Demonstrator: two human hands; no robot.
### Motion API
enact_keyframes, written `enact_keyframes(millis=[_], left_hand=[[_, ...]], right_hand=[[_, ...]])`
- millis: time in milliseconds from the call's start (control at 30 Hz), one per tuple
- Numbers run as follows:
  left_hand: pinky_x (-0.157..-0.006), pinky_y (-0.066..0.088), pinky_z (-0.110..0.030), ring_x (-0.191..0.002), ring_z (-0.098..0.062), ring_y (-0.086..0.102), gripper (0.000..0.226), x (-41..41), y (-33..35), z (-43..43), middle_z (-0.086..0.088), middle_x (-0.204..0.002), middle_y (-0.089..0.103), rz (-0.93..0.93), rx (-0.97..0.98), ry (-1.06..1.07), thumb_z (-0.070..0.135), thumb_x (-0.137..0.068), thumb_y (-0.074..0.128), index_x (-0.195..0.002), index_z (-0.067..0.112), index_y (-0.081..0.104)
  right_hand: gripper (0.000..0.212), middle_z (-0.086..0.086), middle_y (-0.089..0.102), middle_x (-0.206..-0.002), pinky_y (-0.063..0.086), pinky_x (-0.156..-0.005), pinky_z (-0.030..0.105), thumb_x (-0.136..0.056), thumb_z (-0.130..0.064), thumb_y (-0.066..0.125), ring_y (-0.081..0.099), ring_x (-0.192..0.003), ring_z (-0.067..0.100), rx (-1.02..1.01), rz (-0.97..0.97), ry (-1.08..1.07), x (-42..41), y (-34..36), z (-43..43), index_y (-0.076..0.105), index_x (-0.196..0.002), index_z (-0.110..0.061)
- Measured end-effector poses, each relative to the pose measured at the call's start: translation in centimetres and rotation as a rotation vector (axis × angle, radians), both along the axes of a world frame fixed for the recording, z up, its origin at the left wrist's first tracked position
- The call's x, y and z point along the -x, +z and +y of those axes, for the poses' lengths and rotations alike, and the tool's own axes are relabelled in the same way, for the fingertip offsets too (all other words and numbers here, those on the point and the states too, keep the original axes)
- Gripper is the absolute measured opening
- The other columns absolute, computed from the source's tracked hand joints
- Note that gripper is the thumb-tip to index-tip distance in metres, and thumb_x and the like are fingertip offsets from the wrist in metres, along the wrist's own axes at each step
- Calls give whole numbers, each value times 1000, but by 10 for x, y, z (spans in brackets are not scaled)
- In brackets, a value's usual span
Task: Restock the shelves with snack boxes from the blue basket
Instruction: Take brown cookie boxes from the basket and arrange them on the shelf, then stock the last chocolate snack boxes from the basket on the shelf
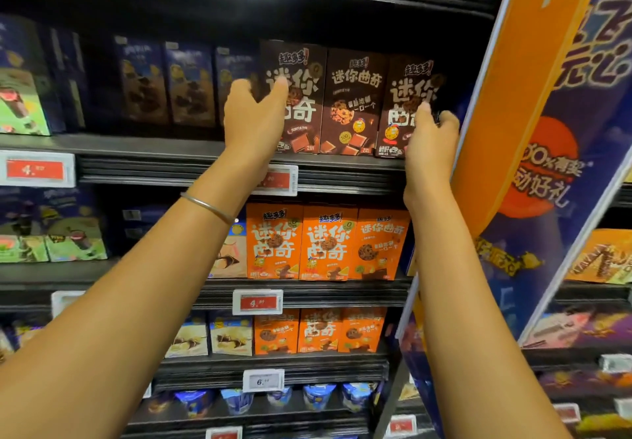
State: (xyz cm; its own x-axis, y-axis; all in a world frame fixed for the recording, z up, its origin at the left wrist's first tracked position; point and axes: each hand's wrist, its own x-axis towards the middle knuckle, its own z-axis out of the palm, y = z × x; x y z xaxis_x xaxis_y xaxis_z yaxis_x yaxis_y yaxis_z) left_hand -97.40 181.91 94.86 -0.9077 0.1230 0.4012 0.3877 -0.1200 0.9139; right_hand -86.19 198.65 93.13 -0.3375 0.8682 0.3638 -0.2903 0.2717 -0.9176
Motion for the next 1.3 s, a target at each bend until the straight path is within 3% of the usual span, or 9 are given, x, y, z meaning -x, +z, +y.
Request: enact_keyframes(millis=[333,433,500,600,700,800,967,1133,1300], left_hand=[[-101,57,-45,-122,-23,66,65,3,-1,-10,-8,-144,60,-26,43,-50,56,-102,51,-152,15,40],[-83,58,-23,-97,1,68,41,-9,-4,-21,6,-111,70,83,-88,2,49,-107,47,-124,15,60],[-77,50,-16,-85,9,63,25,-26,-12,-36,16,-93,64,151,-188,21,47,-106,45,-99,30,61],[-102,52,-34,-120,-3,64,31,-51,-44,-65,13,-126,68,148,-285,-97,57,-98,43,-119,40,59],[-102,55,-44,-123,-17,68,53,-73,-96,-99,0,-132,72,103,-309,-93,61,-95,41,-135,30,57],[-88,56,-38,-115,-24,72,46,-101,-168,-134,-5,-124,76,-44,-259,-17,54,-104,34,-133,29,59],[-63,45,-25,-87,-13,69,50,-169,-308,-180,-6,-114,74,-572,-44,218,46,-112,24,-126,20,63],[-63,40,-26,-82,-12,67,51,-255,-420,-216,1,-108,75,-980,100,314,55,-109,29,-119,23,68],[-57,43,-23,-71,-12,65,50,-318,-475,-243,4,-86,74,-1174,219,360,50,-111,30,-96,24,69]], right_hand=[[55,3,51,-147,49,-106,44,-103,-42,49,56,-128,18,-7,-4,-8,-12,-5,-4,36,-152,-21],[49,4,56,-142,51,-105,43,-104,-37,50,58,-126,16,-44,41,10,-21,-7,-19,43,-148,-17],[42,2,61,-136,49,-108,41,-103,-35,52,59,-125,14,-55,130,49,-31,-15,-34,52,-141,-16],[41,-4,68,-128,50,-104,36,-96,-40,50,66,-117,8,-4,239,200,-49,-39,-62,59,-131,-21],[45,4,73,-123,53,-98,39,-96,-41,43,70,-114,18,19,231,407,-64,-79,-83,57,-130,-15],[37,7,74,-118,53,-90,35,-100,-41,41,70,-112,24,112,80,576,-74,-139,-95,59,-123,-17],[41,9,71,-125,50,-87,34,-108,-40,37,68,-116,25,420,-427,774,-94,-262,-116,60,-128,-13],[55,11,62,-139,44,-78,31,-106,-49,33,61,-113,27,742,-891,908,-145,-380,-149,57,-135,-9],[55,15,65,-133,44,-100,44,-104,-55,36,60,-106,27,884,-1084,908,-200,-456,-177,65,-119,-11]])
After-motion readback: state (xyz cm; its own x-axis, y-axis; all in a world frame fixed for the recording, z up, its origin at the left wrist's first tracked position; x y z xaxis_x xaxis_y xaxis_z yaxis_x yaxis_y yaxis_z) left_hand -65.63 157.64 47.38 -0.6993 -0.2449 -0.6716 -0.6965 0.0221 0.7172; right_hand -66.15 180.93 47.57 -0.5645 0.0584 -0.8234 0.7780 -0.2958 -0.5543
